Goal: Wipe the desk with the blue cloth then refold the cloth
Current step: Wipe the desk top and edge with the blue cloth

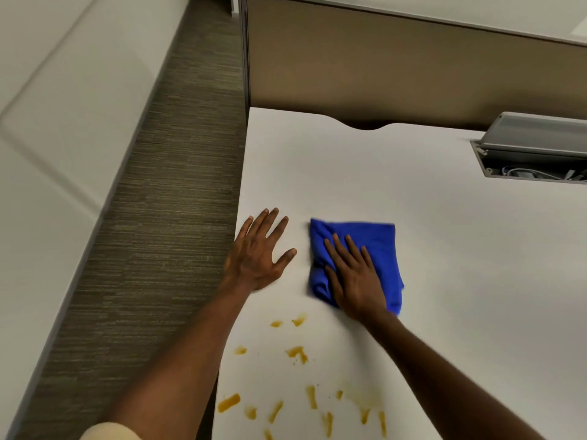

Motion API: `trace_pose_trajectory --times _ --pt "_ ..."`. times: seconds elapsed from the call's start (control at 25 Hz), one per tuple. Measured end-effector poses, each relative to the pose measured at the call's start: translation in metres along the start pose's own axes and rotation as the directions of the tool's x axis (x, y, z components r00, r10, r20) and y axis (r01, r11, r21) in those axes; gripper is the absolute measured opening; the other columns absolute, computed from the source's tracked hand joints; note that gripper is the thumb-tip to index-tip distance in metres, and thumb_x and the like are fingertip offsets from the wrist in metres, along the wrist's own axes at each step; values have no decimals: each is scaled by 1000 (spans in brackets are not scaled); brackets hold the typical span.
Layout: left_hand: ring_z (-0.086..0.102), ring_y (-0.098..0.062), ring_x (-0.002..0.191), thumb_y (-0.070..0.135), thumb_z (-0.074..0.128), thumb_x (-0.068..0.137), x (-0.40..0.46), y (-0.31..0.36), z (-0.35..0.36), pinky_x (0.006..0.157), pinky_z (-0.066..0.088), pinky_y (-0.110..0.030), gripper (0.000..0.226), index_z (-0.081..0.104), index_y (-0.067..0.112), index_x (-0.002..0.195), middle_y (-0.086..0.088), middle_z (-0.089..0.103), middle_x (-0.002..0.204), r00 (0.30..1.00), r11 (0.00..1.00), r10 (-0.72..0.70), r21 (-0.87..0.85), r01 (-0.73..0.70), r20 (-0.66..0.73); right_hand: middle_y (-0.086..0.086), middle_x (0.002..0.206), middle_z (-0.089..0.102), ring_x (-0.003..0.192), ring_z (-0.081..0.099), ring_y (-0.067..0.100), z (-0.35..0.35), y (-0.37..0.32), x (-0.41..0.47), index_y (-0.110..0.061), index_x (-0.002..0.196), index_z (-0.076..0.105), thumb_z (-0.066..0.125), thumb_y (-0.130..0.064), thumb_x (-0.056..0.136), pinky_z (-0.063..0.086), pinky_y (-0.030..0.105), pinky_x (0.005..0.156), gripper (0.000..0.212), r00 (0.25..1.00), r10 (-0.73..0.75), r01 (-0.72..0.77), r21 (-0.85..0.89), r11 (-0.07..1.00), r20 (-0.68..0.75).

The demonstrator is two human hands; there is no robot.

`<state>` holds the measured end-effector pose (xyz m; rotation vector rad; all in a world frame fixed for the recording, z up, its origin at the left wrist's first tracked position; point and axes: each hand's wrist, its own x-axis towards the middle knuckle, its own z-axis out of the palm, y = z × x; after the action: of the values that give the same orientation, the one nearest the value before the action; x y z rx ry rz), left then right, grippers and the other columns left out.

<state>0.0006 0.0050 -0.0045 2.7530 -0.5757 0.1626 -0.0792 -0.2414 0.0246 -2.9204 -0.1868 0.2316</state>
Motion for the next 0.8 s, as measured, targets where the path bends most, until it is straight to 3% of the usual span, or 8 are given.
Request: trace_pose_trajectory --times 0.16,0.32,0.56,0.8 --pt "17 -21 158 70 29 98 1 0 2 128 17 -49 78 28 25 162 -5 23 171 1000 1000 -9 28 9 25 -10 175 7 162 0 18 20 9 -72 -33 167 5 13 -54 111 0 42 130 60 999 -30 31 -10 999 35" --pt "21 -23 157 70 32 98 1 0 3 127 19 -50 78 30 24 161 -6 26 170 1000 1000 0 22 0 -6 -13 174 1 162 -5 16 4 23 -4 -38 165 3 8 -57 107 3 47 131 61 996 -70 74 -75 994 49" --pt "18 -20 158 70 30 99 -1 0 -3 128 15 -46 76 30 26 161 -3 25 170 1000 1000 6 9 -6 18 -7 175 0 162 -4 23 -16 8 86 -34 166 4 15 -52 108 2 50 131 62 993 117 -117 -32 993 10" --pt "18 -20 158 70 33 98 -1 1 -7 128 15 -47 77 32 26 161 -3 26 170 999 1000 -7 9 6 37 -9 175 -7 162 -9 22 11 15 -56 -38 165 -3 11 -56 109 1 48 130 61 997 73 -72 -57 996 5"
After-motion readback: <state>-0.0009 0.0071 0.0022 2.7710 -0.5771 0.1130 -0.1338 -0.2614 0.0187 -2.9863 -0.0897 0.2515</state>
